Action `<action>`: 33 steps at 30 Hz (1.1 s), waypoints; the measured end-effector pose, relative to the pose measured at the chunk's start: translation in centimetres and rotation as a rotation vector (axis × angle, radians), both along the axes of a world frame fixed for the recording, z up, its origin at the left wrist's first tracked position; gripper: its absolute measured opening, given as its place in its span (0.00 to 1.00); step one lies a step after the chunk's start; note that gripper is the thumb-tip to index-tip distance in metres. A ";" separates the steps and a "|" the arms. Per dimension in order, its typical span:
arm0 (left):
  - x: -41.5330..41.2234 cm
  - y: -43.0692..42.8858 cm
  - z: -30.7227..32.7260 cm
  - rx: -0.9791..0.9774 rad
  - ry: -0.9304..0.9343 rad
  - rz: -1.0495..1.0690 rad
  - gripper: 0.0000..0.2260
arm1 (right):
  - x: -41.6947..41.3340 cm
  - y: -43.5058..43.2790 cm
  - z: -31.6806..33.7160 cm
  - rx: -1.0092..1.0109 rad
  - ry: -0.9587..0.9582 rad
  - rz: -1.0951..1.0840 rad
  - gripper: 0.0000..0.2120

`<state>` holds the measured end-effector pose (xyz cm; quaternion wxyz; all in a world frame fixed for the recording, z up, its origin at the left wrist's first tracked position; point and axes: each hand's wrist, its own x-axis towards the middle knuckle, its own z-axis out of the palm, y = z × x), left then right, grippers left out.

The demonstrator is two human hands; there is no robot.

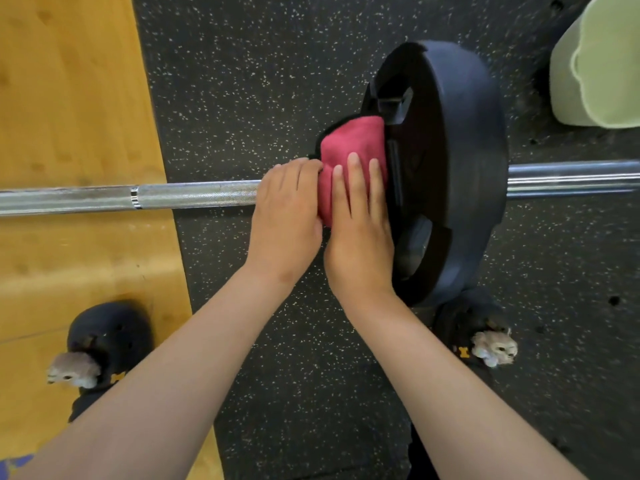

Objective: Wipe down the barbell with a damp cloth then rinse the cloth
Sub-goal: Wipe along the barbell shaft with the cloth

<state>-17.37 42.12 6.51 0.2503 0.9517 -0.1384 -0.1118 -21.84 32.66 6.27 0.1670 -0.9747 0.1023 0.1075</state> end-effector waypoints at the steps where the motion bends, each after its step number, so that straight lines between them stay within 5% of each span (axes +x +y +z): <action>1: 0.2 0.0 -0.2 0.018 0.021 0.004 0.23 | 1.0 0.1 -0.2 -0.001 0.035 -0.010 0.27; 6: 0.5 0.6 -0.4 0.172 0.089 -0.076 0.27 | 6.1 -0.4 0.2 -0.021 0.151 -0.042 0.19; 13: 3.5 0.5 0.8 0.211 0.171 -0.196 0.20 | -0.8 0.4 0.4 0.030 -0.015 -0.056 0.37; 15: 3.8 0.2 0.7 0.220 0.190 -0.230 0.24 | 0.1 0.4 0.0 0.045 0.006 -0.061 0.33; 20: 3.0 0.3 -0.3 0.203 0.136 -0.189 0.25 | 6.9 -0.2 0.3 -0.002 0.194 -0.063 0.16; 28: 2.7 0.8 -0.3 0.224 0.100 -0.230 0.29 | -1.9 1.1 0.7 0.067 -0.016 -0.106 0.35; 33: 1.9 0.8 -1.6 0.187 -0.035 -0.178 0.23 | 1.7 0.6 0.6 0.087 0.039 -0.091 0.26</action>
